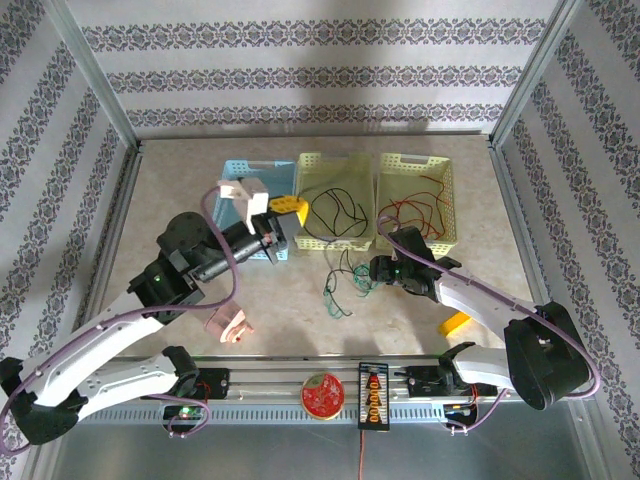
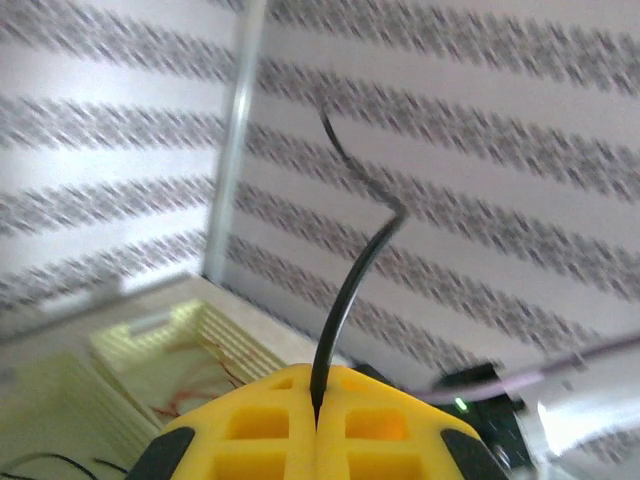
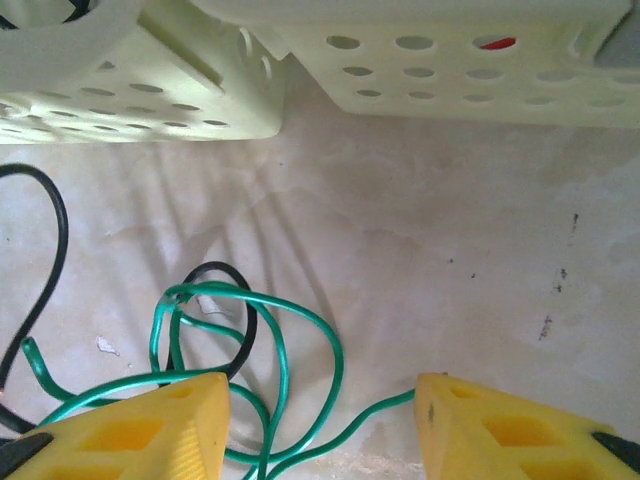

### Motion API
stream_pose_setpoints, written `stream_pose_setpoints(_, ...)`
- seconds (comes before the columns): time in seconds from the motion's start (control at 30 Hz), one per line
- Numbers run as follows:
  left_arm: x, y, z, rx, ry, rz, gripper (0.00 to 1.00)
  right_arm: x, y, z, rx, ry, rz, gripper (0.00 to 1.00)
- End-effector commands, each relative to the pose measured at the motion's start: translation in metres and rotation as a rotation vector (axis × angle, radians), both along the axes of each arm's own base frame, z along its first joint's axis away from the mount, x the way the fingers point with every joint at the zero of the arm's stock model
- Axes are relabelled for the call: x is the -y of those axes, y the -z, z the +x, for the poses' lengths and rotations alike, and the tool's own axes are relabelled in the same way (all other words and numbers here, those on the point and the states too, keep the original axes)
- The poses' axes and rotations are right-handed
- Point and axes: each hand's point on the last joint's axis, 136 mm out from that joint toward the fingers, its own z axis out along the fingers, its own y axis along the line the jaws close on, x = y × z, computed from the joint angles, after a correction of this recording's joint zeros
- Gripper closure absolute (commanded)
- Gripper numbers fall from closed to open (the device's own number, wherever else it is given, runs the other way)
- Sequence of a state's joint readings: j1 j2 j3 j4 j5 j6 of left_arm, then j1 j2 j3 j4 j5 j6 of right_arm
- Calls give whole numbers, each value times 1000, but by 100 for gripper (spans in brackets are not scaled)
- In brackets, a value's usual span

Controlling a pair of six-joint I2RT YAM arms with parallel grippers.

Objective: Untangle the cables

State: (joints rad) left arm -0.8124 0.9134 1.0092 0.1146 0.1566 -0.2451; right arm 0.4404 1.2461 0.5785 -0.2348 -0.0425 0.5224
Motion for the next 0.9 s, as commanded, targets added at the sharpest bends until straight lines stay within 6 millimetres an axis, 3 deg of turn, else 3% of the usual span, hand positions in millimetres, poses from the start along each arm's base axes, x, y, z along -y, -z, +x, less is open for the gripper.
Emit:
stream_pose_setpoints(0.0,-37,-26,19,79,-202,-98,100,3,0,-2,-3,19,11,48)
stream_pose_setpoints(0.17,-63,-35,24,108,-322,-111,100,-1,-2,-2,1,3,31,48)
stream_pose_setpoints(0.23,-67,-37,25,114,-349,-77,100,-16,-7,-4,11,-69,81,48)
stream_pose_setpoints(0.4,-58,-26,29,86,-331,6,100,-55,-28,-14,76,-282,96,48)
stream_pose_setpoints(0.57,-47,-17,31,53,-286,5,100,-70,-37,-8,102,-316,86,48)
stream_pose_setpoints(0.7,-41,-12,32,38,-263,4,100,-82,-32,-2,88,-350,65,47)
stream_pose_setpoints(0.87,-38,-12,31,32,-247,1,100,-97,-11,7,16,-378,33,48)
